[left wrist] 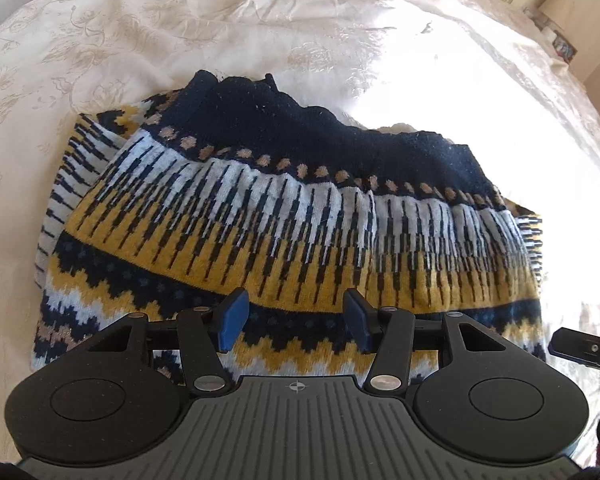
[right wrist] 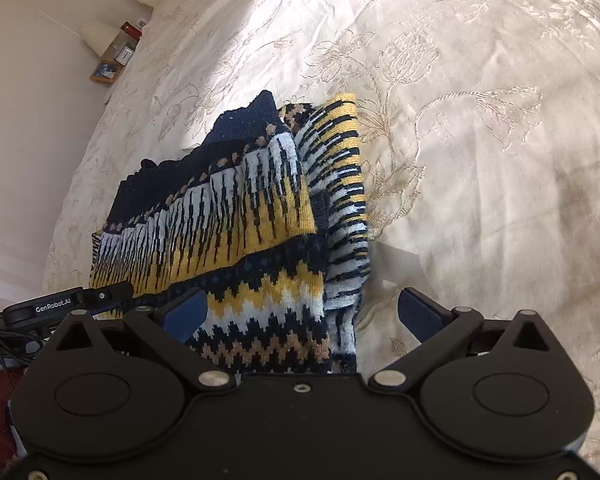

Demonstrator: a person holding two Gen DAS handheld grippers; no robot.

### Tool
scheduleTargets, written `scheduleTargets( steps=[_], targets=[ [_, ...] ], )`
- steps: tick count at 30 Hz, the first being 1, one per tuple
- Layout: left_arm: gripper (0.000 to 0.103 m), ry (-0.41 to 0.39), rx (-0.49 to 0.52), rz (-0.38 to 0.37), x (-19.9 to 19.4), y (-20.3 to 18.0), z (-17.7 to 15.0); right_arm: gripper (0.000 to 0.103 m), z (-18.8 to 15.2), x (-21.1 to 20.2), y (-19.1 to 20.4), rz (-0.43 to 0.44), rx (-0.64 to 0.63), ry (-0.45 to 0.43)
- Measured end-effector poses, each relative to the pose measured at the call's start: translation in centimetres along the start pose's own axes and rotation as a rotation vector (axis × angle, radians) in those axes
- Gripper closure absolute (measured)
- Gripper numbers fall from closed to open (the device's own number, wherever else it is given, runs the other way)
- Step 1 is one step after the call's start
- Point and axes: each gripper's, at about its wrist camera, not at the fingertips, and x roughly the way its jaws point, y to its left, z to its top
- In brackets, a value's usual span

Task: Fold small clothes
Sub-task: 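Move both grippers to the folded edge of the sweater, then grasp the sweater side with the right gripper and lift it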

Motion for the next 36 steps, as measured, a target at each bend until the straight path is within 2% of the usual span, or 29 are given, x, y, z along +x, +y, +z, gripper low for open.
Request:
scheduleTargets(
  steps=[6, 12, 16, 20, 23, 27, 29, 32, 36],
  targets=[
    [0.052, 0.052, 0.023, 0.044, 2.9, -0.9, 0.7, 0.001, 1.3, 1.8, -0.9, 0.059, 0.012, 0.044],
    [0.043, 0.068, 0.035, 0.058, 4.5, -1.6, 1.1, 0.0, 2.3, 3.9, -1.5, 0.137, 0.024, 0.08],
    [0.031, 0.07, 0.031, 0.055, 4.9, -1.7, 1.2, 0.0, 2.9, 4.9, -1.8, 0.188, 0.034, 0.092],
    [0.01, 0.071, 0.046, 0.039, 5.7, -2.3, 1.4, 0.0, 3.4, 5.7, -2.4, 0.238, 0.07, 0.105],
    [0.005, 0.068, 0.059, 0.048, 6.2, -2.9, 1.3, 0.0, 3.8, 5.9, -3.1, 0.266, 0.118, 0.105],
    [0.008, 0.071, 0.046, 0.055, 6.0, -3.3, 1.7, 0.0, 3.8, 5.9, -3.7, 0.282, 0.163, 0.1],
    [0.018, 0.045, 0.048, 0.064, 5.2, -3.5, 2.3, 0.0, 3.7, 5.9, -3.5, 0.272, 0.162, 0.099],
    [0.019, -0.013, 0.042, 0.073, 4.5, -3.8, 3.4, 0.0, 3.6, 5.9, -3.1, 0.254, 0.152, 0.095],
    [0.019, -0.043, 0.002, 0.122, 5.6, -3.2, 5.5, 0.0, 3.6, 6.0, -2.9, 0.245, 0.143, 0.093]
  ],
)
